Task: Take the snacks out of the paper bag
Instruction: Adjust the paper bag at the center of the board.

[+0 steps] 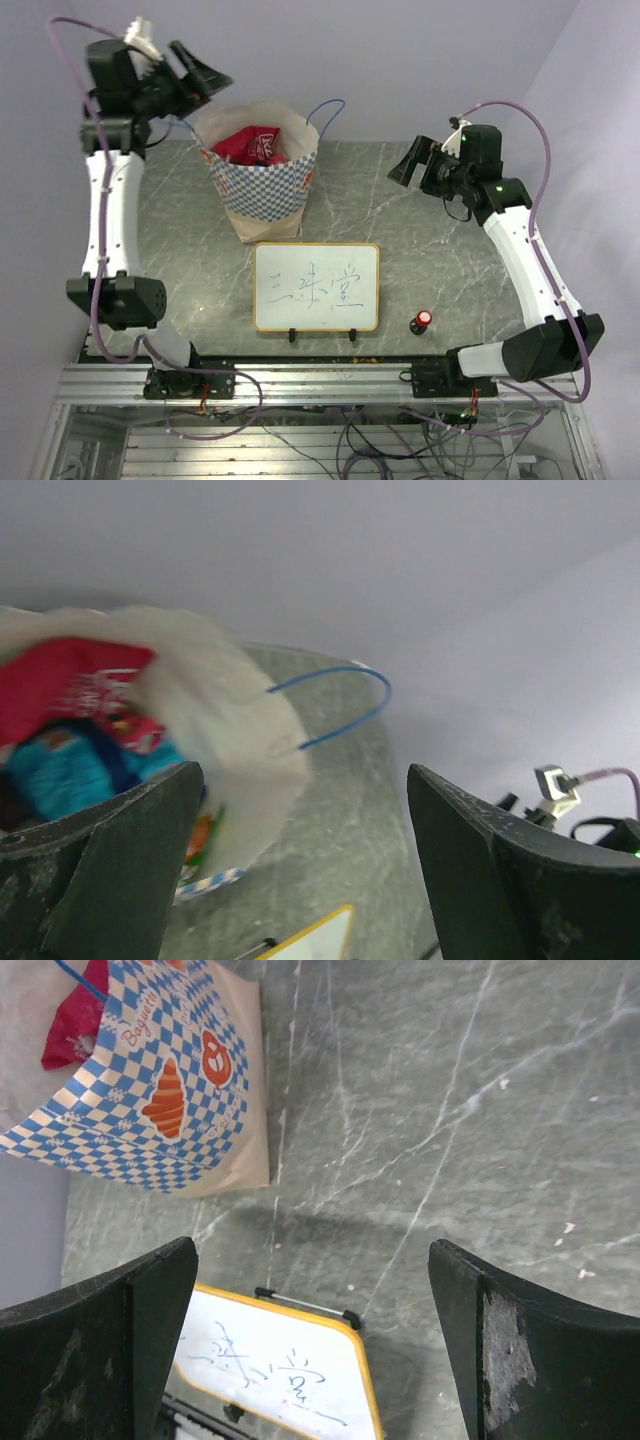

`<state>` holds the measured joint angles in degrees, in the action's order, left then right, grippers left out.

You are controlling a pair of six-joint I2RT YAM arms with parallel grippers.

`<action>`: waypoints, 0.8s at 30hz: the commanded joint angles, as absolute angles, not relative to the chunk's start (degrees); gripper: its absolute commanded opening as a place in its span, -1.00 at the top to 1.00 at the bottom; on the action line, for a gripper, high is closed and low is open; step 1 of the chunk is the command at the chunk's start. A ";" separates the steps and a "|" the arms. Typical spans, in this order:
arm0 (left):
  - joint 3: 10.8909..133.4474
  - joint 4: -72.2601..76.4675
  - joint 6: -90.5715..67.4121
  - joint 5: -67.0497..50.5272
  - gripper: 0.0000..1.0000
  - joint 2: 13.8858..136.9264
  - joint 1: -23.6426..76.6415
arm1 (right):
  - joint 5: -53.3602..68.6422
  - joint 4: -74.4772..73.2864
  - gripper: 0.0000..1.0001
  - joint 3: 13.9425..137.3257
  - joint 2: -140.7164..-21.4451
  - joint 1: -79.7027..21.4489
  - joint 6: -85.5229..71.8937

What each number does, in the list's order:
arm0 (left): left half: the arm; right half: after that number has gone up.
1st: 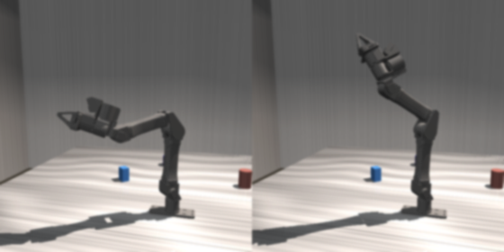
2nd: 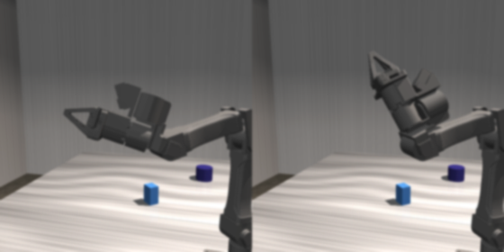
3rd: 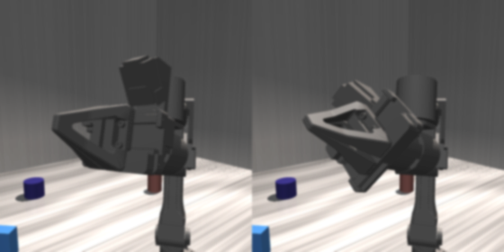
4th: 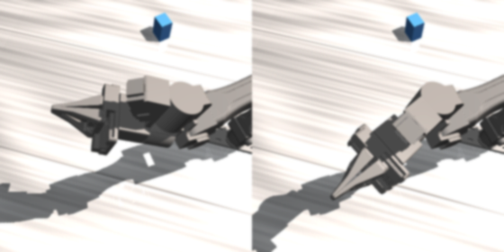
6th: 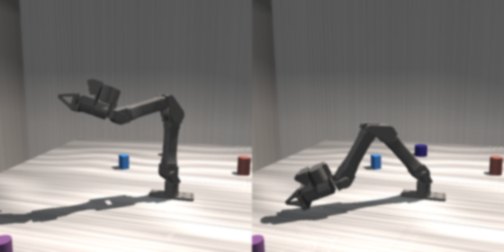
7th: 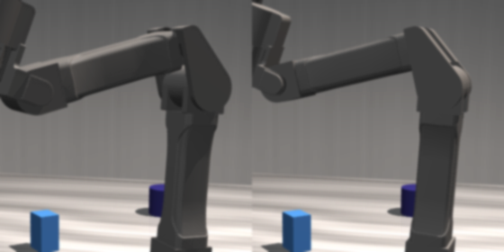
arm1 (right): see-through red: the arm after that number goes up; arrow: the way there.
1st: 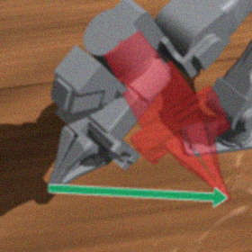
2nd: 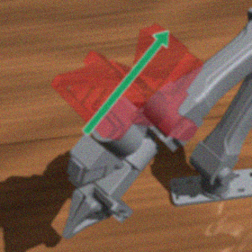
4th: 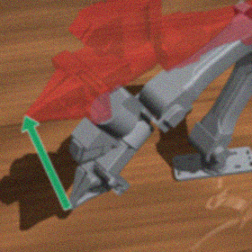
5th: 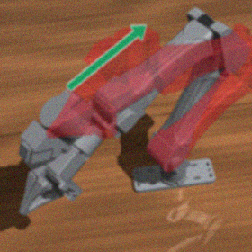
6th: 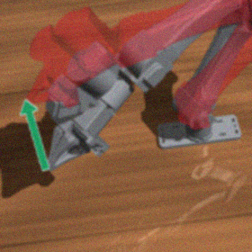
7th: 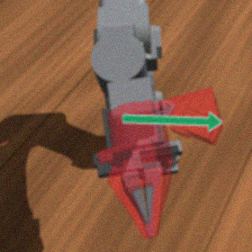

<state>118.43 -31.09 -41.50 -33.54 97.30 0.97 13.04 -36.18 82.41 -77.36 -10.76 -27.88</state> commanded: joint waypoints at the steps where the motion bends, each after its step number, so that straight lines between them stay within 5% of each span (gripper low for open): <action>1: 117.87 -44.33 -33.24 -32.75 -0.88 92.55 -4.88 | 18.30 -34.82 -1.00 83.78 -77.82 -11.09 -29.87; 10: 109.28 -53.60 -39.26 -22.37 -0.69 89.57 -13.28 | 18.34 -35.57 -1.00 83.14 -77.16 -11.08 -29.68; 16: 96.52 -34.96 -52.22 -28.64 -0.64 87.72 -17.02 | 17.40 -35.30 -1.00 82.54 -77.18 -11.29 -28.56; 24: 96.45 -23.46 -57.02 -27.38 -0.71 92.94 -16.97 | 16.88 -34.42 -1.00 81.83 -79.03 -11.51 -26.80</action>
